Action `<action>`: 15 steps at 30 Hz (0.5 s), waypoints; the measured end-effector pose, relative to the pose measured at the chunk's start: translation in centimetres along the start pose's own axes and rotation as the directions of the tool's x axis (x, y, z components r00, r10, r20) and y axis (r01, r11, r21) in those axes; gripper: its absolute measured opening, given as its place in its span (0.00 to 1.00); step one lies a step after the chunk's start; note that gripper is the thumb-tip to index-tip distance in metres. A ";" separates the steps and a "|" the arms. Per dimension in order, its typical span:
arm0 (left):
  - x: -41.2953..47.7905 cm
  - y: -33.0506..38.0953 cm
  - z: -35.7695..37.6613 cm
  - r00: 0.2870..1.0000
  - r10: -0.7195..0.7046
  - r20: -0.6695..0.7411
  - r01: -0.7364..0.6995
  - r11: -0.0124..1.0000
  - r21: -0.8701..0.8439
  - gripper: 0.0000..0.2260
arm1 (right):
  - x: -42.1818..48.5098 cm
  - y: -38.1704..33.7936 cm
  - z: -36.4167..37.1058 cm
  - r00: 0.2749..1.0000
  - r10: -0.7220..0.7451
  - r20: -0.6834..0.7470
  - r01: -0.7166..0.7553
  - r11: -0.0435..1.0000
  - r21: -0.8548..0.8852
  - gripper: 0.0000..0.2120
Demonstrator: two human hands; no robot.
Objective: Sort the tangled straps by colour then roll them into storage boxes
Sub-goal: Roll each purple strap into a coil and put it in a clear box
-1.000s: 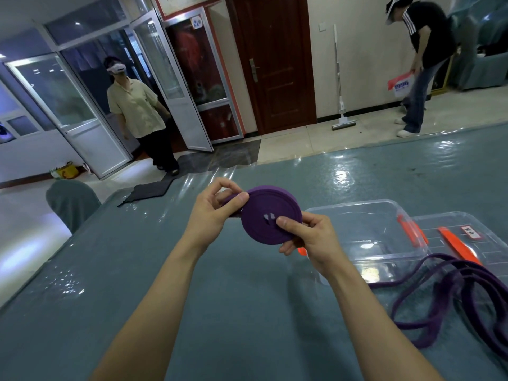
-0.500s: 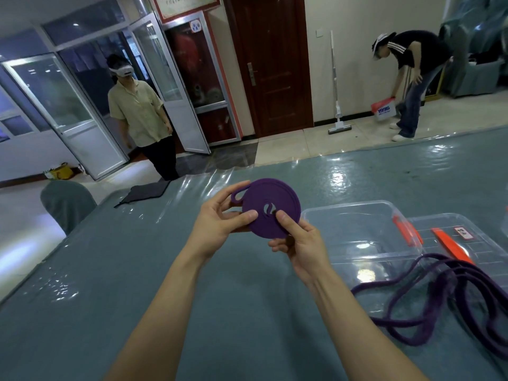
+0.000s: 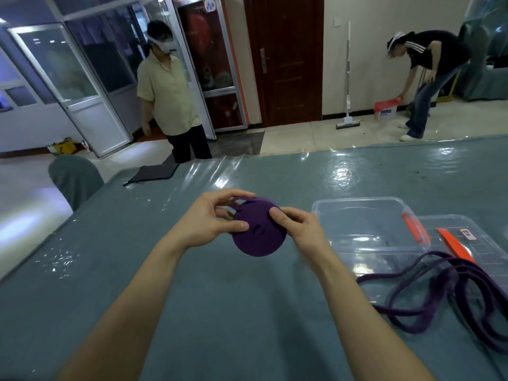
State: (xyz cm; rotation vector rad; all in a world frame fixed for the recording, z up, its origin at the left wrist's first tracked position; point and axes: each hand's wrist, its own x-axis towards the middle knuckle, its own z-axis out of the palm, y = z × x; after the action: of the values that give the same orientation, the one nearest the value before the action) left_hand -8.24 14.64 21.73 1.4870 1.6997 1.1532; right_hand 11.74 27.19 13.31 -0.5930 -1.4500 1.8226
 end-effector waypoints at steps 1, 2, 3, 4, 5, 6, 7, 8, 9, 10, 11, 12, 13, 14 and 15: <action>-0.4 0.1 -0.5 1.000 -0.007 0.003 0.007 1.000 0.001 0.27 | -0.2 0.0 0.7 1.000 0.025 0.005 -0.025 0.999 0.040 0.19; -0.7 0.2 -1.0 1.000 -0.016 0.004 0.016 1.000 0.005 0.27 | -0.3 0.1 1.3 0.999 0.040 0.010 -0.040 0.998 0.057 0.20; -1.1 0.3 -1.4 1.000 -0.022 0.004 0.022 1.000 0.013 0.27 | -0.4 0.2 1.7 0.999 0.046 0.019 -0.047 0.998 0.047 0.22; -1.4 0.4 -1.7 1.000 -0.027 0.002 0.026 0.999 0.019 0.27 | -0.6 0.2 2.0 0.998 0.047 0.031 -0.048 0.998 0.028 0.24; -1.7 0.4 -1.9 1.000 -0.027 -0.004 0.027 1.000 0.014 0.27 | -0.9 0.2 2.2 0.998 0.047 0.040 -0.047 0.999 -0.006 0.26; -1.9 0.4 -2.1 1.000 -0.025 -0.019 0.025 1.000 -0.002 0.26 | -1.4 0.1 2.4 0.998 0.043 0.047 -0.040 0.997 -0.059 0.32; -2.0 0.4 -2.1 0.999 -0.024 -0.039 0.023 0.999 -0.030 0.26 | -2.1 0.0 2.4 0.999 0.025 0.044 -0.017 0.986 -0.168 0.42; -2.0 0.4 -2.1 0.998 -0.027 -0.059 0.023 0.998 -0.064 0.26 | -2.9 0.1 2.3 1.000 -0.010 0.026 0.018 0.949 -0.315 0.53; -1.9 0.3 -1.8 0.997 -0.033 -0.072 0.025 0.994 -0.103 0.26 | -3.8 0.4 2.1 0.997 -0.072 0.009 0.068 0.881 -0.468 0.61; -1.6 0.2 -1.4 0.996 -0.038 -0.078 0.027 0.990 -0.136 0.26 | -4.5 0.7 1.8 0.988 -0.152 0.014 0.132 0.803 -0.581 0.65; -1.3 0.0 -0.7 0.996 -0.039 -0.078 0.026 0.987 -0.158 0.25 | -5.1 1.0 1.6 0.974 -0.224 0.035 0.192 0.731 -0.655 0.66; -0.9 -0.2 0.2 0.997 -0.036 -0.070 0.023 0.984 -0.178 0.25 | -5.6 1.1 1.2 0.958 -0.283 0.039 0.228 0.673 -0.704 0.65; -0.5 -0.4 1.3 0.998 -0.032 -0.054 0.020 0.978 -0.206 0.25 | -5.9 1.0 0.8 0.943 -0.331 0.023 0.239 0.629 -0.740 0.63; 0.0 -0.7 2.6 0.999 -0.031 -0.035 0.022 0.970 -0.242 0.25 | -6.1 0.9 0.1 0.929 -0.369 -0.001 0.233 0.590 -0.773 0.61; 0.3 -0.9 3.6 0.999 -0.033 -0.022 0.026 0.961 -0.275 0.25 | -6.2 0.5 -0.4 0.920 -0.393 -0.016 0.221 0.550 -0.805 0.60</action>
State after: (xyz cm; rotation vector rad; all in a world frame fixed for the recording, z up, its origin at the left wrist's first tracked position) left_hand -5.60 15.74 19.32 1.2758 1.5015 1.3372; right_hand 15.81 22.62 12.18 -0.8389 -2.0540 0.7238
